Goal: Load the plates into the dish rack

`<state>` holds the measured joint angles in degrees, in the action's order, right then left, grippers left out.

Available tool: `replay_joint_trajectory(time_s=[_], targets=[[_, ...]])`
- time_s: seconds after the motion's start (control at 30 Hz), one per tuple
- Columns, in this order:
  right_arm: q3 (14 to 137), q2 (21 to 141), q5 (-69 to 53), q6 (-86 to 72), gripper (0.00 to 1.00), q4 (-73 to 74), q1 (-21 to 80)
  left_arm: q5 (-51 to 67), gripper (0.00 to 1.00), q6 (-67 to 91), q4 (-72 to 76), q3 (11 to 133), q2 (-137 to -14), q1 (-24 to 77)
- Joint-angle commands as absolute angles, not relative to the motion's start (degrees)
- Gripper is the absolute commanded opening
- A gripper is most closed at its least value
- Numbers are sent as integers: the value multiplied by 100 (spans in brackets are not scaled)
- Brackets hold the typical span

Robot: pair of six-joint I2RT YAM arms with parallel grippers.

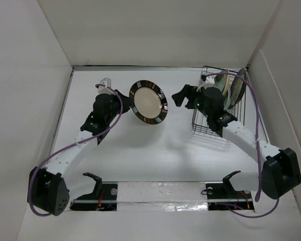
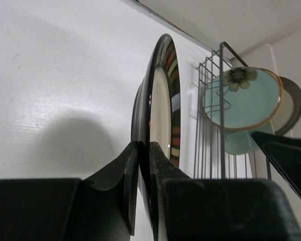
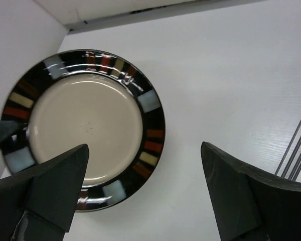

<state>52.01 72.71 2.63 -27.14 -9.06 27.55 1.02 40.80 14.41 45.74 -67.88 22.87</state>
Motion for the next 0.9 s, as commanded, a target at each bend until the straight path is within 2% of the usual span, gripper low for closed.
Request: replay_joint_trajectory(time_s=[0.0,0.23,0.37,0.6,0.7,0.8,0.83,0.87], targets=[[5300,7329,-658,-2839,100,-1677,2488,579,0,3999,1785,4623,-5899,2320],[4993,7523,-1879,-2953,100,-2240,2215,1449,0,4113,1591,4667,-5055,2163],[4755,7593,-2889,-3146,100,-2864,2215,2054,0,4288,1783,4676,-4939,2101],[4457,7901,-3909,-3462,97,-3968,2215,3084,0,4772,2689,4403,-5009,1837],[4360,8094,-4578,-3796,85,-4768,2215,3427,0,4895,3023,4394,-5168,1837],[4290,8261,-5018,-4174,62,-5481,2268,3542,0,4957,3173,4412,-5273,1837],[4280,8288,-5079,-4244,45,-5597,2268,3551,0,4879,3129,4456,-5326,1837],[4280,8288,-5132,-4350,35,-5668,2268,3472,0,4808,2877,4517,-5344,1837]])
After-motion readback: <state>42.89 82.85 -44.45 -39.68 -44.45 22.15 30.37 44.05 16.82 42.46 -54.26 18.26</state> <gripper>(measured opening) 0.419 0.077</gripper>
